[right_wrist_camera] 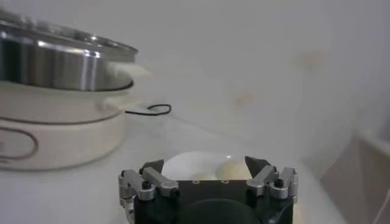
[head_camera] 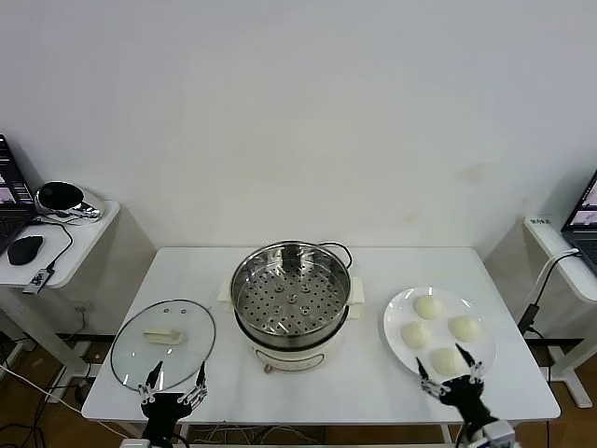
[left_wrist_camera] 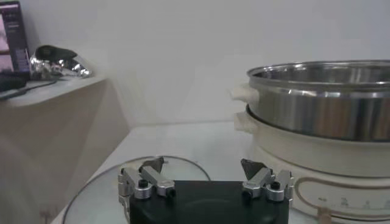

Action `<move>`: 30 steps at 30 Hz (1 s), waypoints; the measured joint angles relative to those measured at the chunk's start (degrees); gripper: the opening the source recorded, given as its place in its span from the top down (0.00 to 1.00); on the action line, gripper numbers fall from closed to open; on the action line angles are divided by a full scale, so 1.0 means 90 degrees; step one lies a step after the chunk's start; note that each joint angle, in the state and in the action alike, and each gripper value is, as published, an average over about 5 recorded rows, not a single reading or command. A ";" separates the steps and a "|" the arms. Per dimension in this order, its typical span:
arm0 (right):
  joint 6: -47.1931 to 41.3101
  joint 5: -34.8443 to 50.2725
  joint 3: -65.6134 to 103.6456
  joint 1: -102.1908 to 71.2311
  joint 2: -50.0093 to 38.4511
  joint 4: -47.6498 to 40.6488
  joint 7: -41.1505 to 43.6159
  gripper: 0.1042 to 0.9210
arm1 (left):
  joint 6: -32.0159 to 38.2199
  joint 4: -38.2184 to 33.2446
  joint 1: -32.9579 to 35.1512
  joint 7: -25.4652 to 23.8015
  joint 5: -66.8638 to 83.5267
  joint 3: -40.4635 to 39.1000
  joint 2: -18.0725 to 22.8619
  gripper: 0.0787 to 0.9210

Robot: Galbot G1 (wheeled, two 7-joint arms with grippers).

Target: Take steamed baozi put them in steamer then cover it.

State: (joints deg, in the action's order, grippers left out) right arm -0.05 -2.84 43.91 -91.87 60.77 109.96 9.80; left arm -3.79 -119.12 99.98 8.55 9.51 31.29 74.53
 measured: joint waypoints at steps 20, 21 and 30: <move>-0.0662 -0.1819 -0.2272 0.3951 -0.2971 -0.1650 0.3102 0.12 | -0.0010 -0.0214 0.0011 0.0113 -0.0249 0.0047 -0.0020 0.12; -0.0666 -0.1842 -0.2576 0.4266 -0.3028 -0.1794 0.3277 0.12 | -0.0005 -0.0222 0.0013 0.0116 -0.0265 0.0059 -0.0015 0.12; -0.0583 -0.1839 -0.5151 0.6733 -0.3167 -0.3028 0.4607 0.12 | -0.0019 -0.0230 -0.0034 0.0133 -0.0391 0.0175 0.0027 0.12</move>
State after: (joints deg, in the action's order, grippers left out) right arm -5.30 -19.39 -2.45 -31.27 32.26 82.71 51.27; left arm -3.96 -121.20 99.67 9.74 5.99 32.87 74.77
